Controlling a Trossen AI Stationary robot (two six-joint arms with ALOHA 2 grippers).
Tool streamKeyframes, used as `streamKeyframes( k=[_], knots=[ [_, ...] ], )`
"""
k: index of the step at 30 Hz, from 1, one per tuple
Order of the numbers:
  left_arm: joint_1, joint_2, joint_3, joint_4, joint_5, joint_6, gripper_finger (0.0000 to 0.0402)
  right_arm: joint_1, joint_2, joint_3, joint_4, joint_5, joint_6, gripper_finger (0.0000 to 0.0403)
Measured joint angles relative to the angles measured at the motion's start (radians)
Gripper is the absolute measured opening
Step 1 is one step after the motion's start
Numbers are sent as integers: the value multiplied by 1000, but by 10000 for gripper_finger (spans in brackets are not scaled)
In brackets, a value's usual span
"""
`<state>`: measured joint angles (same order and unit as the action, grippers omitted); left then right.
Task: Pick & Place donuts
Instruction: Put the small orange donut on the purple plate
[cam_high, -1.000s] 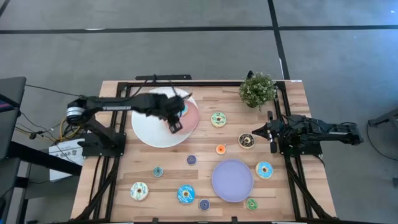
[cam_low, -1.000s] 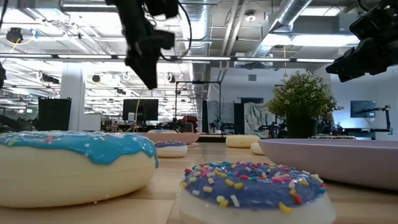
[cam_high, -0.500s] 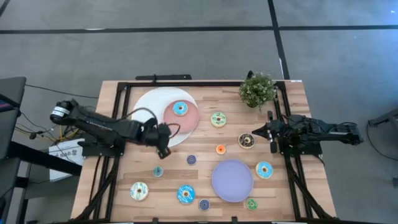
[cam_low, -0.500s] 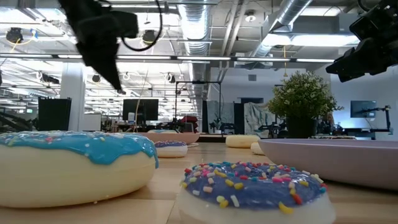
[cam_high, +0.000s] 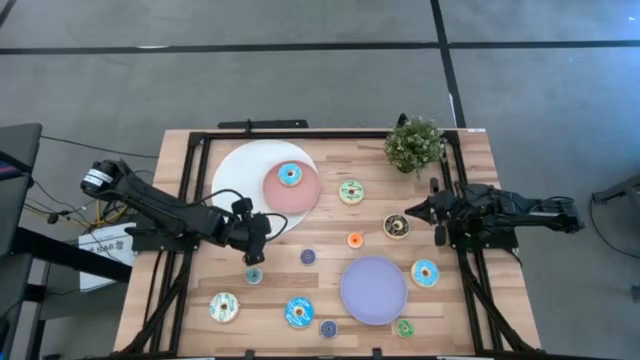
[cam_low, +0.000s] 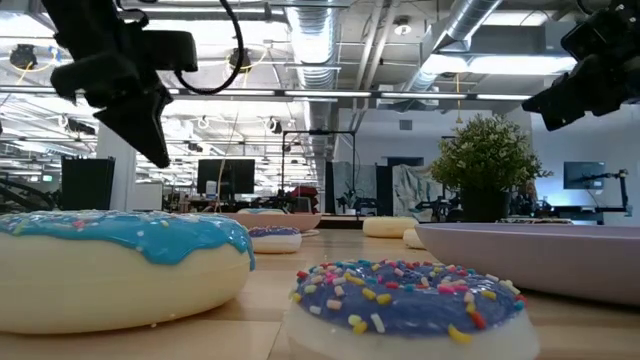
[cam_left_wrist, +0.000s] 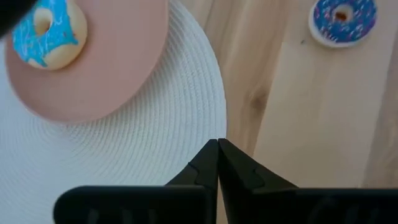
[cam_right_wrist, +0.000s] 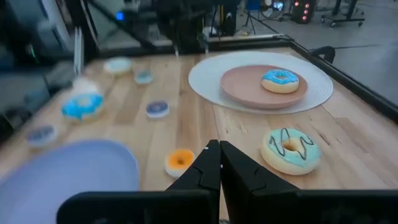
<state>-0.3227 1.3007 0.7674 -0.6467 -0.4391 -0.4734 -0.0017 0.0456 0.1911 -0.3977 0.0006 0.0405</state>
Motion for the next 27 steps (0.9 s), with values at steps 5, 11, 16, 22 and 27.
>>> streamKeyframes(
  k=[5, 11, 16, 22, 27],
  knots=[
    [20, 0, -43, 33, 31, 88, 0, 0, 0, 0, 72, 0, 172, 0],
    [71, -54, -108, 160, 111, 246, 0, 0, 0, 0, 102, 1, 190, 0],
    [121, -144, -144, 196, 133, 315, 0, 0, 0, 0, 103, 1, 190, 0],
    [163, -254, -204, 200, 170, 302, 0, 0, 0, 0, 184, 49, 187, 0],
    [159, -331, -285, 252, 175, 229, 0, 15, 66, 0, 229, 156, 191, 0]
  ],
)
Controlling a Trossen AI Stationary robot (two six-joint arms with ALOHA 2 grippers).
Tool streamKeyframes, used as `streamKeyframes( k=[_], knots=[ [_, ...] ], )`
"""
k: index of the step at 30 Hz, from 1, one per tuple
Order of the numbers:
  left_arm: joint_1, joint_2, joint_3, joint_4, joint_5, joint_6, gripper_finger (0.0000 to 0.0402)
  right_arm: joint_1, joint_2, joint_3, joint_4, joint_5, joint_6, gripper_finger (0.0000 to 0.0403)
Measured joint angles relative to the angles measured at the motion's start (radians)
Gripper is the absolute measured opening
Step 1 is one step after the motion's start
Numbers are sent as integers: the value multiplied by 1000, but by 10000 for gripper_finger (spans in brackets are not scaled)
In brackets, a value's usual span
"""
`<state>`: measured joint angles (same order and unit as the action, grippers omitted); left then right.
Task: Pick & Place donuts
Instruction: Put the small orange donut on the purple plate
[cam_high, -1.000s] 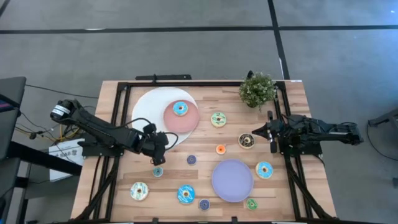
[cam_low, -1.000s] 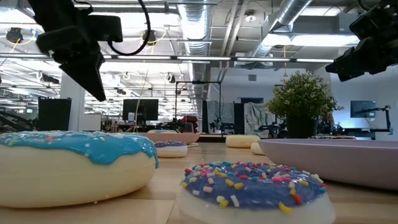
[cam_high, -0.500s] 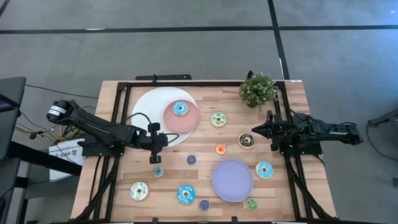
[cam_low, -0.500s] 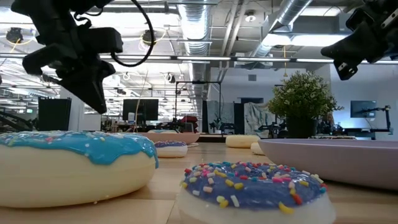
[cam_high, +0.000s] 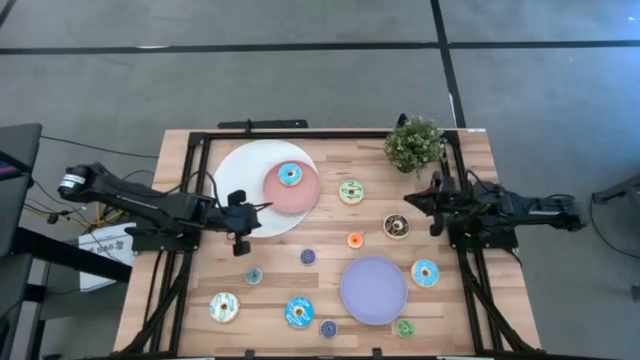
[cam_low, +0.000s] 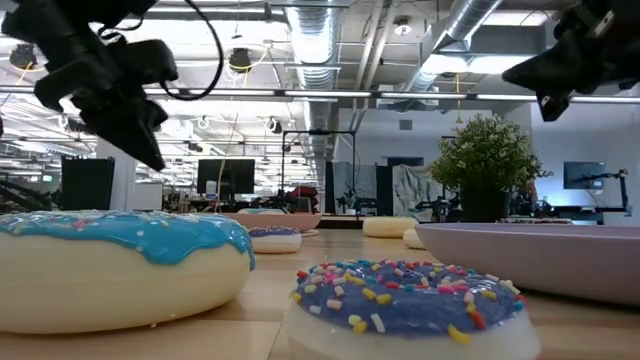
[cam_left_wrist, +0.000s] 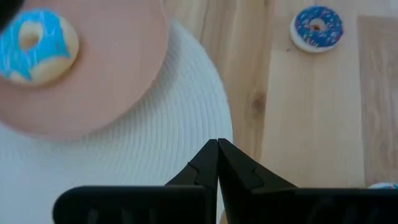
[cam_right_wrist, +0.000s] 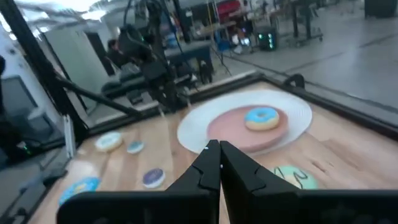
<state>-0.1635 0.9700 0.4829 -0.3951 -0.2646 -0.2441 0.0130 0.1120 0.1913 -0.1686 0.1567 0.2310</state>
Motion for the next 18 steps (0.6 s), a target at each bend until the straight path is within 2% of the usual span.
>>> streamKeyframes(
  k=[3, 5, 8, 13, 18],
  knots=[
    [0, -29, -43, 14, 22, -37, 0, 27, 150, -1, 71, 35, 6, 0],
    [0, -38, -54, 17, 25, -49, 0, 54, 264, 3, 178, 37, 6, 0],
    [0, -48, -58, 22, 24, -31, 0, 108, 454, 56, 286, 90, 5, 0],
    [0, -49, -58, 22, 7, 37, 0, 199, 754, 266, 221, 206, 5, 0],
    [1, -49, -58, 37, -13, 65, 0, 236, 1007, 548, -3, 244, 34, 0]
  ],
)
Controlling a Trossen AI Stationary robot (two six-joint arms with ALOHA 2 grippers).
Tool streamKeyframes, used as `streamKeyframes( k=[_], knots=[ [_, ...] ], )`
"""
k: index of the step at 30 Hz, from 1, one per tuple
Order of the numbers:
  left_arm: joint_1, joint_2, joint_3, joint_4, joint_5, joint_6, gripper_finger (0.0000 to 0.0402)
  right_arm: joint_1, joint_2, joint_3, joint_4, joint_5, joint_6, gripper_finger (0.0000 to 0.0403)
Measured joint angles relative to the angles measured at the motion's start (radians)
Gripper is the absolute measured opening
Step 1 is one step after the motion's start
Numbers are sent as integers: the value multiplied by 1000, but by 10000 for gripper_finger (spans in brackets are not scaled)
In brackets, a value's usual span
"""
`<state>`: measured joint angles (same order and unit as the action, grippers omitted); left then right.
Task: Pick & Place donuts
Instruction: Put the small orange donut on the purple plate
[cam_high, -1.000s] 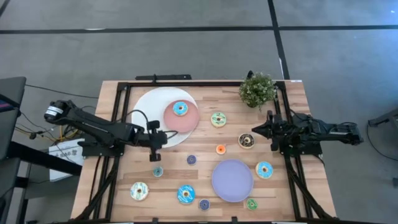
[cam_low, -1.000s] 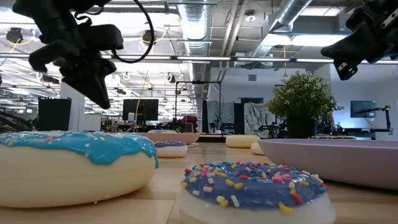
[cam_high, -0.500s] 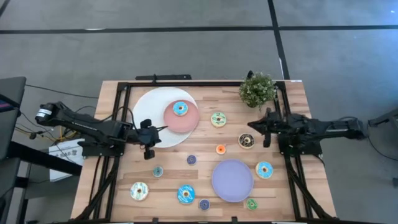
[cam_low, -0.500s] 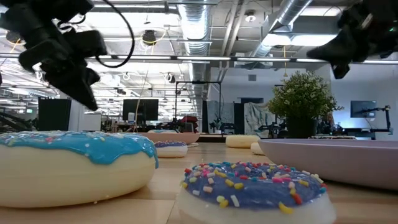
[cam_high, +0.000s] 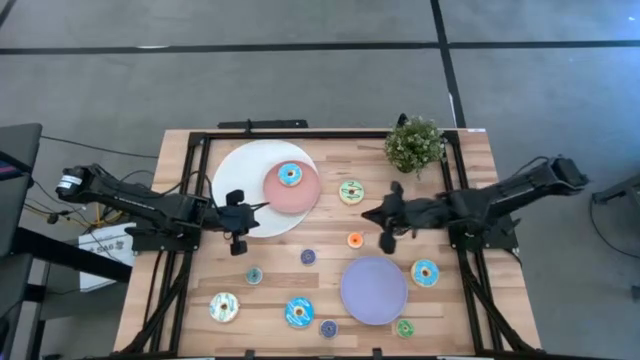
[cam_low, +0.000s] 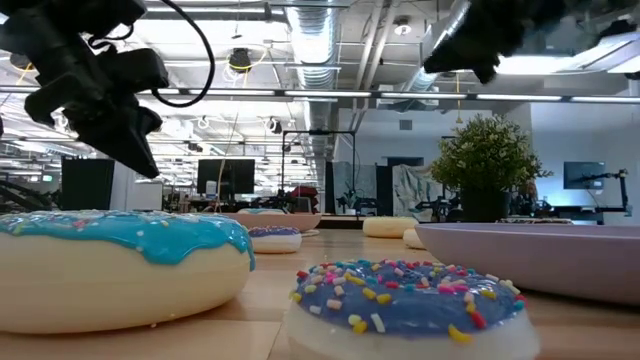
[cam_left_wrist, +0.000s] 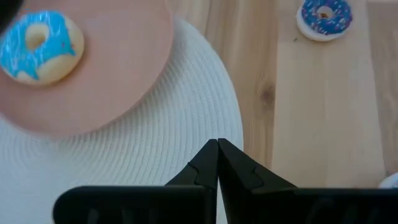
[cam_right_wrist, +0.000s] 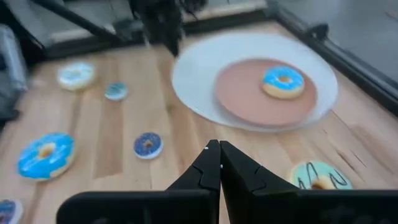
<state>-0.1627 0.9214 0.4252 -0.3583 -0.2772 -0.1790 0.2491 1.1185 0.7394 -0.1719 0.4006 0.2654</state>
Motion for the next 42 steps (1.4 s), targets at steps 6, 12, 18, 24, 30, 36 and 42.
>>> streamKeyframes(
  k=[6, 12, 18, 24, 30, 36, 42],
  knots=[
    [0, -34, 0, 46, 4, 66, 0, -25, 265, 357, -402, 41, 205, 0],
    [0, -97, 0, 61, 4, 74, 0, -57, 479, 592, -698, -48, 437, 18],
    [0, -161, 0, 42, 10, 104, 0, -62, 619, 676, -732, -175, 511, 78],
    [0, -200, 0, 3, 10, 94, 0, -62, 732, 694, -725, -291, 601, 146],
    [0, -209, 0, -12, 10, 89, 0, -61, 809, 694, -736, -345, 652, 198],
    [0, -209, 0, -10, 7, 90, 0, -62, 818, 695, -740, -351, 695, 211],
    [0, -209, 0, -10, 7, 79, 0, -63, 819, 694, -754, -352, 706, 174]
  ],
)
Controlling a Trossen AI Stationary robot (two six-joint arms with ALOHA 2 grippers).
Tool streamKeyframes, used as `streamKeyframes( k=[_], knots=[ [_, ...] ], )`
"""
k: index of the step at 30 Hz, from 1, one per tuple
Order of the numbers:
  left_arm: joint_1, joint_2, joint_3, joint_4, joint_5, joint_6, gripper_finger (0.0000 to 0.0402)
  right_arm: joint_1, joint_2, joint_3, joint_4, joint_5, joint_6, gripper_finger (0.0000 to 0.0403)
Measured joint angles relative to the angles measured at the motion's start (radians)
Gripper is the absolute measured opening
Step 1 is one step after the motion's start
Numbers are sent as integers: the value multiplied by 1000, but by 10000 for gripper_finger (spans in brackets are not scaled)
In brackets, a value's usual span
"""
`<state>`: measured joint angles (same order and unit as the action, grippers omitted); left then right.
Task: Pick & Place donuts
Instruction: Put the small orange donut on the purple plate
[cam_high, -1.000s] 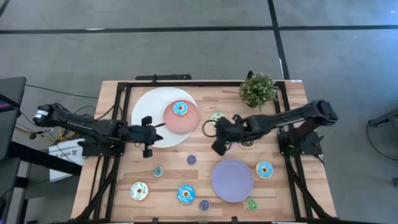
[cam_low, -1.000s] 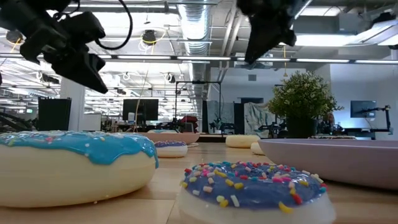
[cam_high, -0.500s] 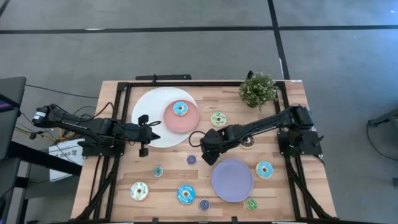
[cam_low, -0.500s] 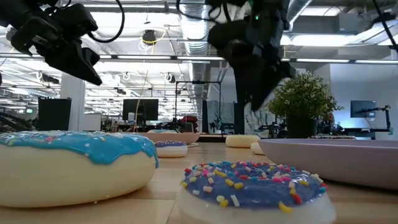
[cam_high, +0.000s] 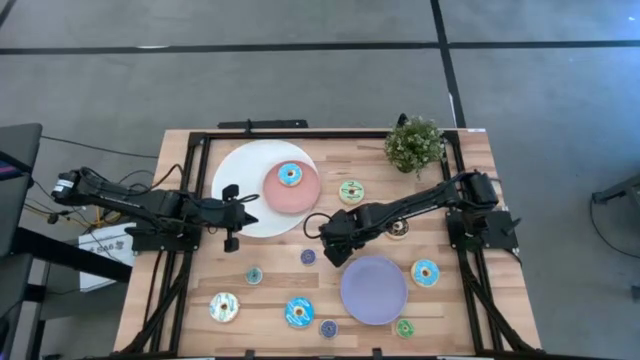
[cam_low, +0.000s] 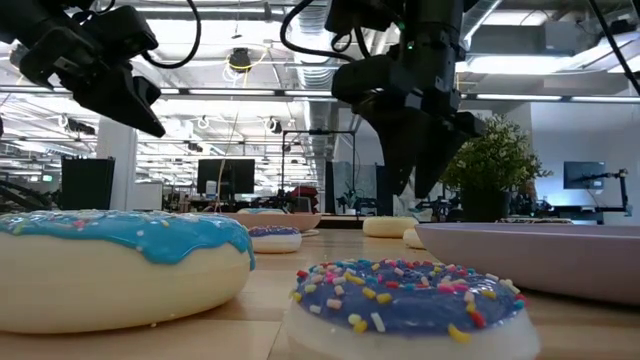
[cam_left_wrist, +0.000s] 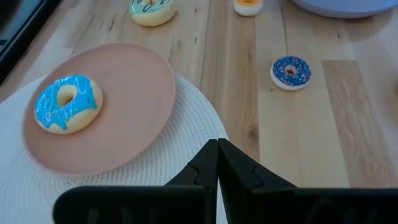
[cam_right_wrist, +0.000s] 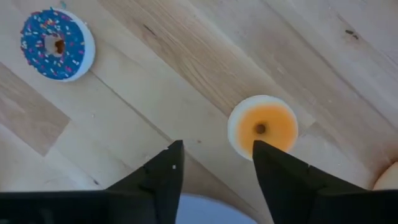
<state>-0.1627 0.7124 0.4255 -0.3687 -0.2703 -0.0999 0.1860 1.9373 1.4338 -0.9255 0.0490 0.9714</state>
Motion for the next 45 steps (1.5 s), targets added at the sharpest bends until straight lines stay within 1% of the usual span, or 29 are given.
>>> streamKeyframes(
  k=[6, 8, 11, 15, 20, 24, 28, 31, 33, 35, 40, 45],
  knots=[
    [0, 0, 0, -1, 3, -37, 0, -4, 0, 0, -3, 0, -10, 122],
    [0, 0, 0, 0, 4, -37, 0, -5, 0, 0, -6, 1, -26, 115],
    [0, 0, 0, 0, 4, -37, 0, -6, 0, 0, -6, 5, -35, 117],
    [0, 0, 0, 0, 3, -37, 0, -6, 0, 0, -6, 35, -37, 139],
    [0, 0, 0, 0, 3, -37, 0, -6, 0, 0, -6, 38, -37, 187],
    [0, 0, 0, 0, 3, -37, 0, -6, 0, 0, -18, 81, -37, 228],
    [0, 0, 0, 0, 3, -37, 0, -3, 10, 0, -20, 89, -8, 260],
    [0, 0, 0, -1, 3, -37, 0, -6, 31, -2, -71, 89, 33, 269],
    [0, 0, 0, -4, 3, -37, 0, -12, 59, 1, -74, 84, 46, 270],
    [0, 0, 0, -9, 3, -40, 0, -13, 82, -3, -114, 87, 50, 271],
    [0, 0, 0, -12, 3, -44, 0, -9, 92, -2, -30, 86, 35, 271],
    [0, 0, 0, -16, 3, -44, 0, -10, 98, -2, -80, 81, 50, 271]
  ],
)
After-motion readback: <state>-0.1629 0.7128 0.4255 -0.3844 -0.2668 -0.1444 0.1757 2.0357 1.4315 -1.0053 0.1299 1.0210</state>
